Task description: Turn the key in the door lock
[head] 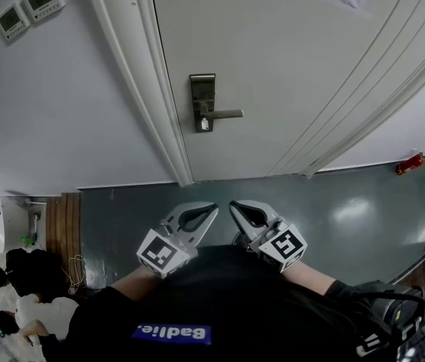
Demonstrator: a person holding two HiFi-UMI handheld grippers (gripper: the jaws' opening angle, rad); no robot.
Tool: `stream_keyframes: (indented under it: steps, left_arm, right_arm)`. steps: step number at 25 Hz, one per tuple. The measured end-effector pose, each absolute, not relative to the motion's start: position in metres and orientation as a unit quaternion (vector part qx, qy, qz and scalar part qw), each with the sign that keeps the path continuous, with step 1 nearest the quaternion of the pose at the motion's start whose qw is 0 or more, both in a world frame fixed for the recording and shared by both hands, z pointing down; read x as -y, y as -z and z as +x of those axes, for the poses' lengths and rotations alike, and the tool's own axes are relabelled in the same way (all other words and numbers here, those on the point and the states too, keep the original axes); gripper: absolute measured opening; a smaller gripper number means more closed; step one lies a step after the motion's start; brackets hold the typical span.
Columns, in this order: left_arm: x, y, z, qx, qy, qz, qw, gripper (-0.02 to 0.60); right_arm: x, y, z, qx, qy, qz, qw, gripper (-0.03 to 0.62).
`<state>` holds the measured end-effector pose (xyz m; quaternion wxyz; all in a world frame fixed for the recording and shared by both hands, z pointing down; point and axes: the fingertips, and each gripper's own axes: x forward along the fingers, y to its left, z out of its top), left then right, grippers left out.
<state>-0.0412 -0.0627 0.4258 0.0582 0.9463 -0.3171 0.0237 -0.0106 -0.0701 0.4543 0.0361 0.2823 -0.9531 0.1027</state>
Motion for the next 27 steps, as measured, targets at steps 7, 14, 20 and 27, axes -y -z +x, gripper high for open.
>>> stream_keyframes:
  steps: [7, 14, 20, 27]
  left_arm:
    - [0.0625, -0.4302, -0.0417, 0.333, -0.02, 0.941, 0.064, 0.006]
    - [0.0614, -0.4272, -0.0399, 0.336, -0.022, 0.939, 0.064, 0.006]
    - [0.0609, -0.4294, -0.0398, 0.343, -0.012, 0.937, 0.067, 0.006]
    - [0.0585, -0.4249, -0.0382, 0.342, -0.014, 0.937, 0.067, 0.006]
  right_arm:
    - [0.0677, -0.4554, -0.0093, 0.956, -0.108, 0.271, 0.043, 0.0]
    - [0.0665, -0.4558, -0.0084, 0.958, -0.106, 0.264, 0.047, 0.0]
    - [0.0655, -0.4553, -0.0077, 0.958, -0.106, 0.26, 0.05, 0.0]
    - [0.0646, -0.4557, -0.0058, 0.958, -0.109, 0.262, 0.049, 0.0]
